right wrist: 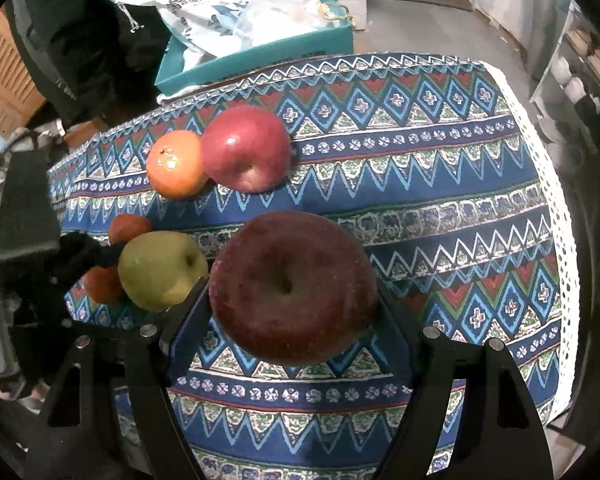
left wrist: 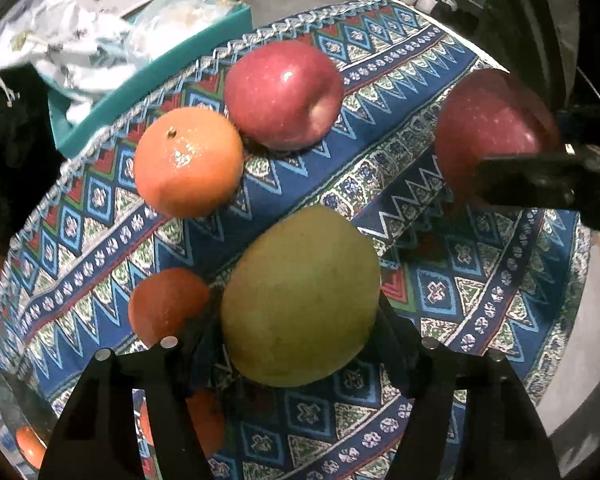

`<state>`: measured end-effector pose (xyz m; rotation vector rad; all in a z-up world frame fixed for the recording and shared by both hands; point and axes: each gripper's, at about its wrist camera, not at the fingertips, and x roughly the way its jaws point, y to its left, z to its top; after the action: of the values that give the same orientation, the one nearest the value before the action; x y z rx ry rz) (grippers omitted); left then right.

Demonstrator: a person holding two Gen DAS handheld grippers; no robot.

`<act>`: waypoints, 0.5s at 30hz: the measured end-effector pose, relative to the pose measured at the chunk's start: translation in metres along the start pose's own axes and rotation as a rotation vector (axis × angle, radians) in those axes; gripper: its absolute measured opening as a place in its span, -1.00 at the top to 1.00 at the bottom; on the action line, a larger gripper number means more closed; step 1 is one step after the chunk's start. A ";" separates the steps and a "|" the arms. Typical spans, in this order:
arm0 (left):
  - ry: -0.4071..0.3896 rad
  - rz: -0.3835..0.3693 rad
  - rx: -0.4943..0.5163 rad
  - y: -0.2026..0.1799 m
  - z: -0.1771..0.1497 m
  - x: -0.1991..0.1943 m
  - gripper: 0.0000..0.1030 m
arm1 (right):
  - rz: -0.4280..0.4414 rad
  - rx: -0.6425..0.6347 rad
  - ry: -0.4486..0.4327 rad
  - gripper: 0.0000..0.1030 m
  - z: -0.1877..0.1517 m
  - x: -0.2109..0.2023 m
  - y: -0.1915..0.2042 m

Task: Organize fruits
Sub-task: 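Carry the apple with the right tool while the left tool carries the pear to the bowl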

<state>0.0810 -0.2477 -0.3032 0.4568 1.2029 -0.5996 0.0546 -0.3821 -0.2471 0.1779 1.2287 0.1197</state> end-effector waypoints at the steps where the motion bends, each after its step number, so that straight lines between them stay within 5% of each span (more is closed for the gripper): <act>1: 0.003 0.003 -0.001 0.000 0.000 0.000 -0.35 | 0.000 0.001 -0.001 -0.49 0.000 0.000 -0.001; 15: -0.032 -0.013 -0.047 0.001 -0.007 -0.014 -0.34 | -0.032 -0.014 -0.028 -0.49 0.001 -0.007 -0.002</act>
<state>0.0731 -0.2394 -0.2917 0.3986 1.1883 -0.5865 0.0537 -0.3854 -0.2406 0.1474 1.2017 0.0982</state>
